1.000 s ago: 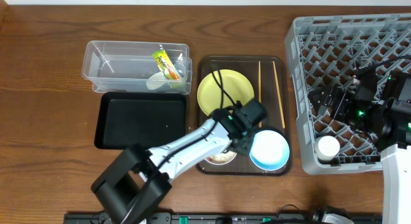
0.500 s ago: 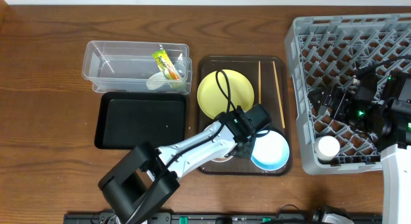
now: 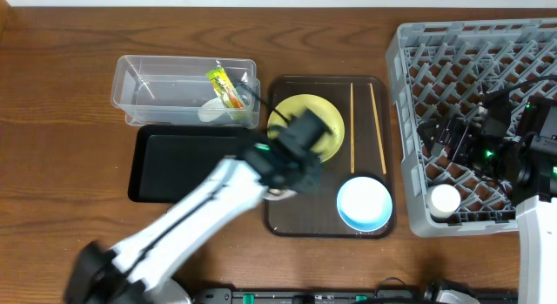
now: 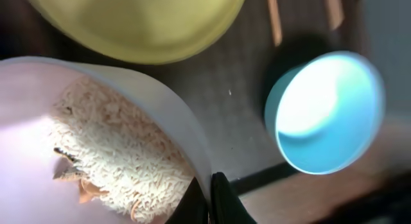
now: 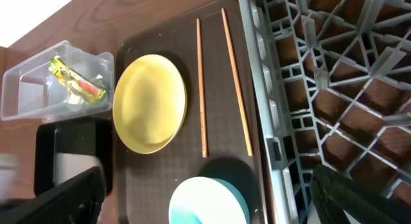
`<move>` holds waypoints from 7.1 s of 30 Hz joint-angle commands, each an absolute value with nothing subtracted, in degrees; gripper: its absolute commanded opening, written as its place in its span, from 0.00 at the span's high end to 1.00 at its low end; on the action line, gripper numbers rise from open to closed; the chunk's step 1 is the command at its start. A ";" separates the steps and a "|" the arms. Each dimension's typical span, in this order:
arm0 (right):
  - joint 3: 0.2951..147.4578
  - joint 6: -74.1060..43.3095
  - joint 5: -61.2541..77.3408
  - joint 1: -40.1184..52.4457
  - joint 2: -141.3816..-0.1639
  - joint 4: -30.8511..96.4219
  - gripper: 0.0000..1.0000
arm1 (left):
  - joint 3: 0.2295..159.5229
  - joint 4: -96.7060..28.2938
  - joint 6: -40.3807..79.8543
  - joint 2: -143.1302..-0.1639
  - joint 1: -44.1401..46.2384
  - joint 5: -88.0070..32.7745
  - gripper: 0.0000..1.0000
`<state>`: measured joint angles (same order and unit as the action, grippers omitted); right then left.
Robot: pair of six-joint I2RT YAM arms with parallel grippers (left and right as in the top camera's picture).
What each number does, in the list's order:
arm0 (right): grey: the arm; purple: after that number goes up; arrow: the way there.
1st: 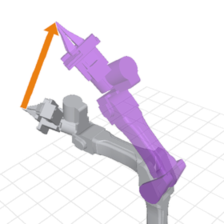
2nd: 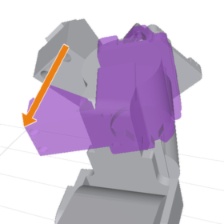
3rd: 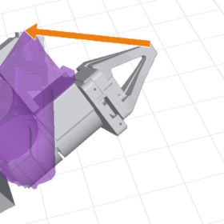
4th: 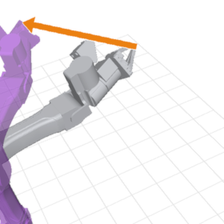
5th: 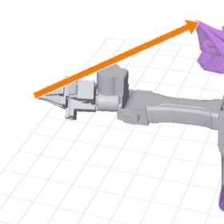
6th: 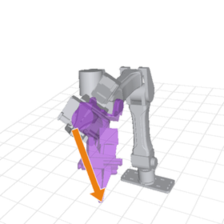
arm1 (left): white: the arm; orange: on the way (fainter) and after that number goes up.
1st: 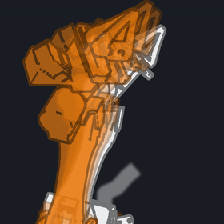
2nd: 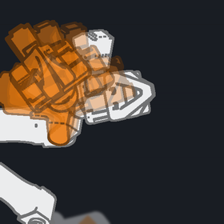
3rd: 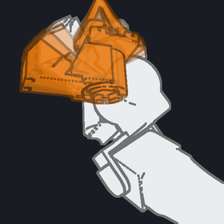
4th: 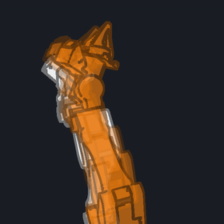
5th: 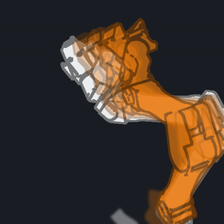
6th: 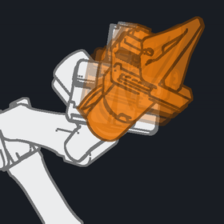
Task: Sort waste into correct bins and load items into the dishwasher rack
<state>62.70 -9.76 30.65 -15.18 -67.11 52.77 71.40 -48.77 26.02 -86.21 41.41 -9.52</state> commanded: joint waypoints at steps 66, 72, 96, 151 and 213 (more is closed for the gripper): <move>63.44 -8.69 31.29 -14.61 -67.02 52.71 0.01 | 46.44 -31.92 2.31 -86.98 -21.58 -76.47 0.94; 63.44 -8.71 31.29 -14.61 -67.02 52.71 0.01 | 46.46 -30.98 1.48 -86.59 -21.28 -78.04 0.94; 63.44 -8.69 31.29 -14.61 -67.02 52.71 0.01 | 46.41 -25.85 24.58 -74.61 20.60 -34.92 0.94; 63.44 -8.69 31.29 -14.61 -67.02 52.71 0.01 | 47.66 -16.97 6.85 -39.64 22.17 21.37 0.07; 63.44 -10.98 31.38 -14.61 -67.02 48.34 0.01 | 0.23 -3.64 -0.19 -0.67 6.55 5.32 0.06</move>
<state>62.70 -9.98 30.63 -15.18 -67.11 50.46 1.02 -1.02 0.97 -0.69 6.83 4.62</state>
